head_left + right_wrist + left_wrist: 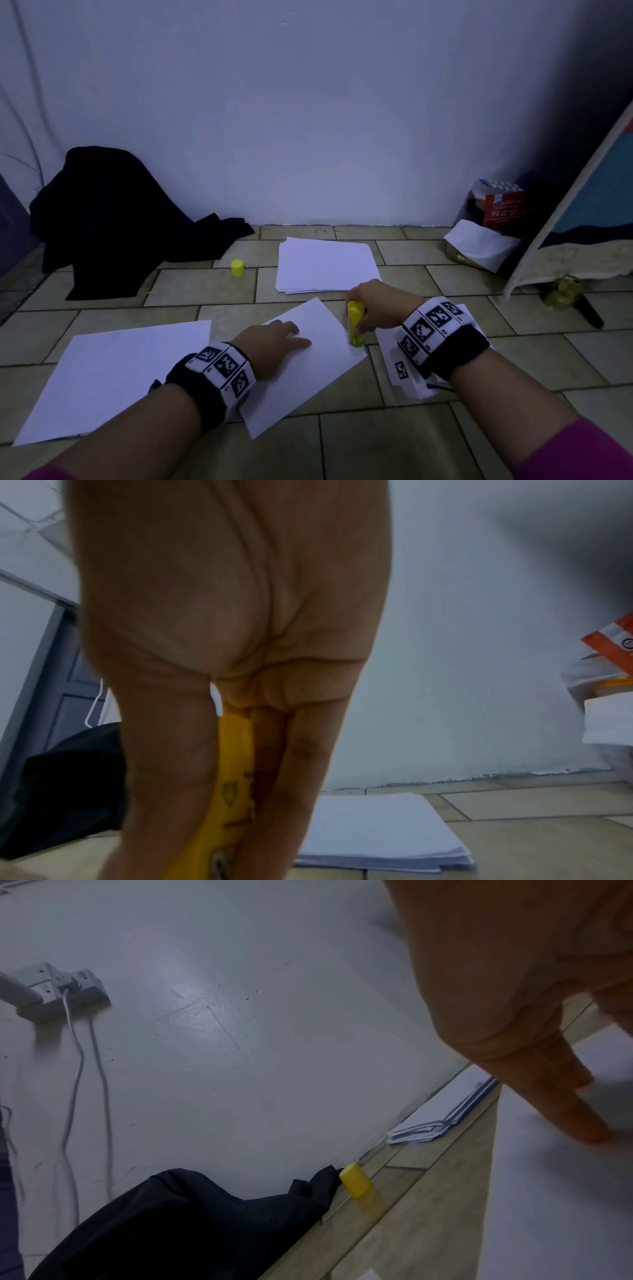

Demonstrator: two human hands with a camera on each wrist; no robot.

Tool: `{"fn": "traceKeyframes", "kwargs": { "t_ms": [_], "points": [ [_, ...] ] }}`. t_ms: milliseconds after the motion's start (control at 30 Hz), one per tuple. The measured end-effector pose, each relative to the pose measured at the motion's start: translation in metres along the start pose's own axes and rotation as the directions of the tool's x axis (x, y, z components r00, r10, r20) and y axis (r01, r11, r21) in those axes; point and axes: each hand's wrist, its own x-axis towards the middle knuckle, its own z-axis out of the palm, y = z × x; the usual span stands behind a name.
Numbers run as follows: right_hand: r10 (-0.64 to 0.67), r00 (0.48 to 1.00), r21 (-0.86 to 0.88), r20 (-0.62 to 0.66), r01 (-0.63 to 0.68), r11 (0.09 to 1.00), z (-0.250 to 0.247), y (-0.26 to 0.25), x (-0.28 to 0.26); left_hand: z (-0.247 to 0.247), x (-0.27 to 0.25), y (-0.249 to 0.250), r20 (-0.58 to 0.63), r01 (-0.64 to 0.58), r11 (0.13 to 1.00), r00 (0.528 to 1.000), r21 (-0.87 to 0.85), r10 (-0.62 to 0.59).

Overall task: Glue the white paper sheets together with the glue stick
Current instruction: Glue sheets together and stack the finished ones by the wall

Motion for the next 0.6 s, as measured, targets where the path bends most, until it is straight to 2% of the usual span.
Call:
{"fn": "traceKeyframes", "kwargs": {
  "t_ms": [67,233,300,433,600],
  "points": [
    [0.004,1.0,0.024,-0.025,-0.003,1.0,-0.002,0.002,0.001,-0.001,0.0,0.001,-0.012,0.027,0.999,1.0,0.018,-0.027],
    [0.074,0.962,0.282,-0.264,0.003,0.959,-0.013,0.004,0.006,-0.002,-0.002,0.008,-0.073,0.134,0.991,0.988,0.002,-0.134],
    [0.087,0.944,0.325,-0.318,0.022,0.946,-0.012,0.001,0.012,0.002,-0.003,0.009,-0.11,0.143,0.988,0.983,-0.055,-0.148],
    [0.102,0.938,0.37,-0.331,0.03,0.928,-0.006,-0.007,0.027,0.009,-0.004,0.006,-0.115,0.15,0.98,0.979,-0.131,-0.166],
    [0.114,0.934,0.406,-0.339,0.036,0.913,0.001,-0.023,0.044,0.01,-0.003,0.003,-0.104,0.21,0.973,0.97,-0.093,-0.219]
  ]
}}
